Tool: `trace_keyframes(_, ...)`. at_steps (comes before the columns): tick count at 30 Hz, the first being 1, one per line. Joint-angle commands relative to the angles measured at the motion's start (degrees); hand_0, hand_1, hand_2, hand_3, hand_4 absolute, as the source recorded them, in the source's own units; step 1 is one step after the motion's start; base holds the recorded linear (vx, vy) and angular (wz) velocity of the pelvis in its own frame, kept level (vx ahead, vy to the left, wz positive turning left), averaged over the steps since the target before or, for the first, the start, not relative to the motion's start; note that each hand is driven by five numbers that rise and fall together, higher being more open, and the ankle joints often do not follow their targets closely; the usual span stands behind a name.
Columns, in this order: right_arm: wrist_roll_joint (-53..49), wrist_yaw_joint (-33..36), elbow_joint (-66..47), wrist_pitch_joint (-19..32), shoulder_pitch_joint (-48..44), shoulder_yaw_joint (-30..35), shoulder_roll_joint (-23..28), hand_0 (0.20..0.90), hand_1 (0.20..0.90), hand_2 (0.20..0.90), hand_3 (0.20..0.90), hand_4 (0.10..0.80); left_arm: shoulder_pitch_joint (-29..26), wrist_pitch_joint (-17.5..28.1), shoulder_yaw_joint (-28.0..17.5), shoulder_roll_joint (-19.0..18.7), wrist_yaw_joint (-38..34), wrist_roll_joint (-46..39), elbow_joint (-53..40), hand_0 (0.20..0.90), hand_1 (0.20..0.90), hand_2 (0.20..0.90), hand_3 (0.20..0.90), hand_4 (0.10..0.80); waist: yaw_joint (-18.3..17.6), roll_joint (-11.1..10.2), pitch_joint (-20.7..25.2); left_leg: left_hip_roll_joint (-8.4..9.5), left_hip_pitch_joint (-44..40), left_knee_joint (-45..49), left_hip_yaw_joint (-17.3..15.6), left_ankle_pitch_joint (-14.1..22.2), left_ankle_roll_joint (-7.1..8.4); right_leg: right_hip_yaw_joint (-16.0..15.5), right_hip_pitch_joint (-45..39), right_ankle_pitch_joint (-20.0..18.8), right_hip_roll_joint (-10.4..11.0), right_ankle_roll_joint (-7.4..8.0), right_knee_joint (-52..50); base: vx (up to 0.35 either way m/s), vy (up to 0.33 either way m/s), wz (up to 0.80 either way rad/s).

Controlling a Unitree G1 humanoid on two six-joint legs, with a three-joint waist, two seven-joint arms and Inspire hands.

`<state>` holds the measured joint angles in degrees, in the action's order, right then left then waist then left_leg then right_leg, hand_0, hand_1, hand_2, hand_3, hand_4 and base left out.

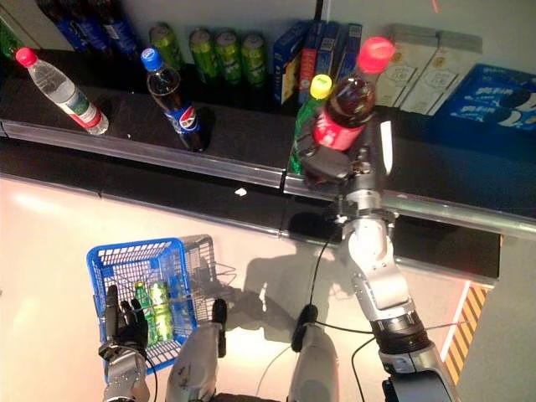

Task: Pick up the drink and place into the basket.

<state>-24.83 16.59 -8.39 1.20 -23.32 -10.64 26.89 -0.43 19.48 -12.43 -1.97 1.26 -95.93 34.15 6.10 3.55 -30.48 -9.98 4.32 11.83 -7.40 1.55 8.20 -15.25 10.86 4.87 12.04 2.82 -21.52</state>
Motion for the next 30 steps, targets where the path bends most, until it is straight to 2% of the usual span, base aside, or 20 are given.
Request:
trace_keyframes(1,-1.8,-4.7,-15.2,7.0,-2.2,-1.2,-2.7,0.300,0.300,0.300,0.200,0.100,1.5,4.0,-1.9,-5.6,10.7,6.5,-19.0,0.300,0.300,0.300,0.200,0.100,-1.2,-1.8,12.6,0.48,2.1,4.5,-0.5,-4.6,-1.11,-0.6,-9.4,1.9,0.4,-0.14,5.6,0.000,0.000,0.00)
trace_keyframes(13,-3.2,-5.8,-17.1,4.7,-4.4,-10.4,-4.6,0.300,0.300,0.300,0.200,0.100,3.2,3.1,3.1,-7.4,10.6,11.3,-27.9,0.300,0.300,0.300,0.200,0.100,2.2,-1.9,12.7,1.01,2.6,3.6,1.4,-4.6,-0.91,-2.5,-11.3,1.2,1.0,0.59,7.2,-0.017,-0.002,0.04)
trace_keyframes(21,-1.2,0.0,-12.2,2.3,-10.4,-16.3,-8.7,0.300,0.300,0.300,0.200,0.100,3.1,-0.5,7.7,-10.1,11.9,15.5,-37.8,0.300,0.300,0.300,0.200,0.100,6.8,-1.9,11.5,2.10,4.5,4.3,4.3,-5.1,-0.77,-5.5,-13.0,0.7,1.5,0.66,8.2,-0.028,-0.023,0.14)
trace_keyframes(30,2.7,6.3,-4.5,-0.4,-18.0,-20.3,-12.5,0.300,0.300,0.300,0.200,0.100,1.2,-7.9,12.4,-14.6,16.6,18.7,-46.9,0.300,0.300,0.300,0.200,0.100,12.1,-1.8,9.8,4.45,6.7,3.8,8.6,-5.2,-0.93,-9.5,-14.8,-0.2,2.0,1.28,9.3,-0.023,-0.036,0.33)
